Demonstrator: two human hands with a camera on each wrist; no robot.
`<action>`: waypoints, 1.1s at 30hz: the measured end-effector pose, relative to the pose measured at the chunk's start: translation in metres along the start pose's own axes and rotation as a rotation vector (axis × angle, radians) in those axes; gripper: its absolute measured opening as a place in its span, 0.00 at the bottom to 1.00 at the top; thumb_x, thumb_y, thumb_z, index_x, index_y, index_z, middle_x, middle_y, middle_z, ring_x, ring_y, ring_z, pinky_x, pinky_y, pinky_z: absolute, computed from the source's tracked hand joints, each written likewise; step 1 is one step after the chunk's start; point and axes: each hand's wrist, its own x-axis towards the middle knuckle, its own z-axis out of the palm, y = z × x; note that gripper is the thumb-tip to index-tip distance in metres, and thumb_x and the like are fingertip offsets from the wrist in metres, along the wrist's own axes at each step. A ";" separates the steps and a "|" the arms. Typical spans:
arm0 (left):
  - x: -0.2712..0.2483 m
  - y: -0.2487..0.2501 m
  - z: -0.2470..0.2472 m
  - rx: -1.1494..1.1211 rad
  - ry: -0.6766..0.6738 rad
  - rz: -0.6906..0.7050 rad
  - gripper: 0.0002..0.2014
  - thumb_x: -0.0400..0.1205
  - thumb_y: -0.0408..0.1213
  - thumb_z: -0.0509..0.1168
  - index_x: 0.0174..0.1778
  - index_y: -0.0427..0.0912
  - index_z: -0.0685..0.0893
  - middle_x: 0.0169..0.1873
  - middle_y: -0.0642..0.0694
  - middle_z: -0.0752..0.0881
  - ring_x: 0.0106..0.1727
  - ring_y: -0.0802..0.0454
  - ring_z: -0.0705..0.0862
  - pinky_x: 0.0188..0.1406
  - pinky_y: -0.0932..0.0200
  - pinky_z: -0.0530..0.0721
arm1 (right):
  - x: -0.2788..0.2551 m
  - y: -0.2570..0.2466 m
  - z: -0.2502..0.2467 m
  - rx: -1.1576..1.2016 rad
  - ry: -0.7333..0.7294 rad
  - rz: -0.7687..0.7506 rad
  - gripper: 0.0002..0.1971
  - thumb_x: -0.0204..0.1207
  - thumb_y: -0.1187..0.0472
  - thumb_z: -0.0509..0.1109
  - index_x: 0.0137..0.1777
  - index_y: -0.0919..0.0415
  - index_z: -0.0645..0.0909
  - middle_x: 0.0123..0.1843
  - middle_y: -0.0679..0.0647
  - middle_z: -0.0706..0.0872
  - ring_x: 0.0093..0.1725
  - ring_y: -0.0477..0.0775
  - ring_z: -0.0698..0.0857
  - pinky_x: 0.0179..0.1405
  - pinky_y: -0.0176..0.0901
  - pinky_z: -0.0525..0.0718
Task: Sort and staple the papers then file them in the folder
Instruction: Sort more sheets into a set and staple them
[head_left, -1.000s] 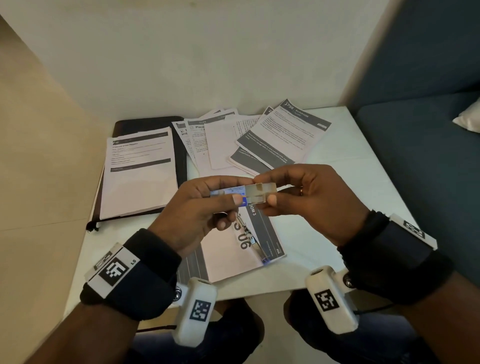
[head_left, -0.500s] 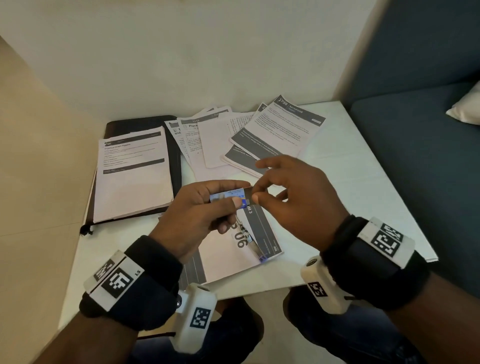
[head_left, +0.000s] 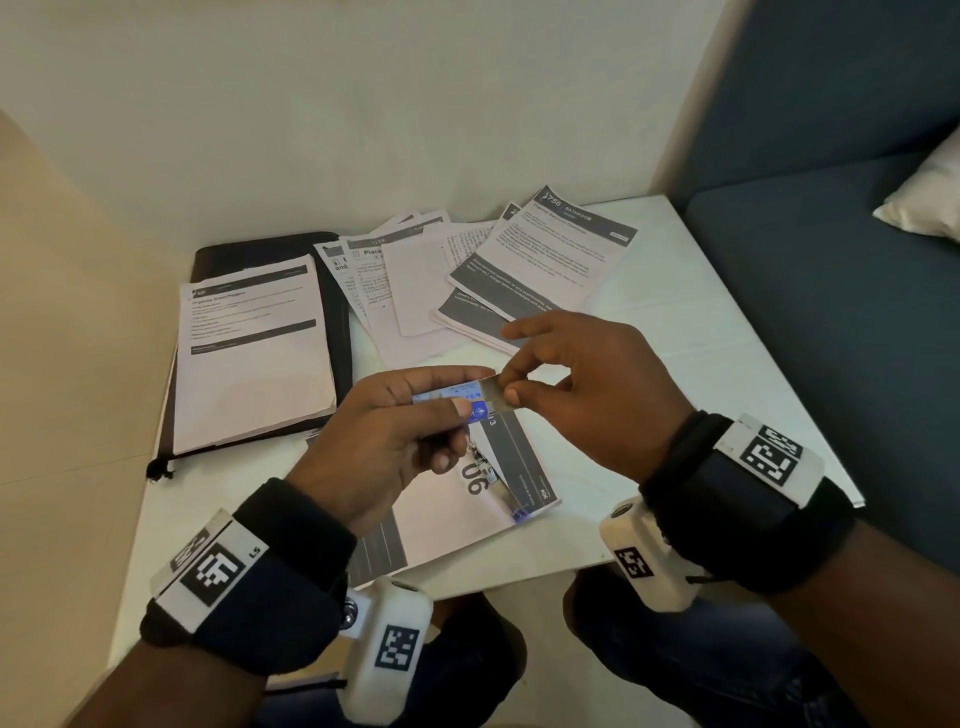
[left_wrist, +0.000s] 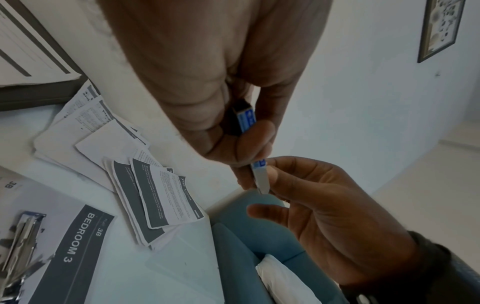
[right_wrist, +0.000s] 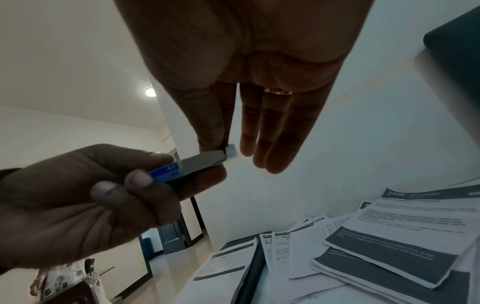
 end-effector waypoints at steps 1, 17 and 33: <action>0.000 -0.001 0.001 0.000 -0.004 -0.004 0.14 0.84 0.24 0.61 0.63 0.35 0.86 0.36 0.35 0.82 0.32 0.51 0.78 0.24 0.65 0.77 | 0.000 0.000 0.001 -0.004 -0.022 -0.023 0.05 0.74 0.61 0.77 0.47 0.52 0.91 0.68 0.46 0.85 0.64 0.45 0.82 0.59 0.47 0.84; 0.002 -0.001 0.001 0.009 0.013 -0.042 0.14 0.85 0.26 0.61 0.64 0.34 0.85 0.41 0.35 0.84 0.33 0.51 0.78 0.24 0.64 0.78 | 0.001 -0.003 0.001 -0.085 -0.093 -0.010 0.07 0.77 0.60 0.74 0.52 0.53 0.91 0.66 0.47 0.86 0.59 0.46 0.85 0.53 0.36 0.79; -0.001 -0.002 0.005 -0.038 -0.016 -0.018 0.16 0.86 0.25 0.58 0.67 0.34 0.84 0.39 0.34 0.82 0.33 0.52 0.79 0.25 0.64 0.78 | -0.002 0.003 -0.012 -0.135 -0.060 -0.193 0.03 0.77 0.56 0.74 0.49 0.52 0.85 0.65 0.46 0.86 0.59 0.47 0.85 0.49 0.47 0.87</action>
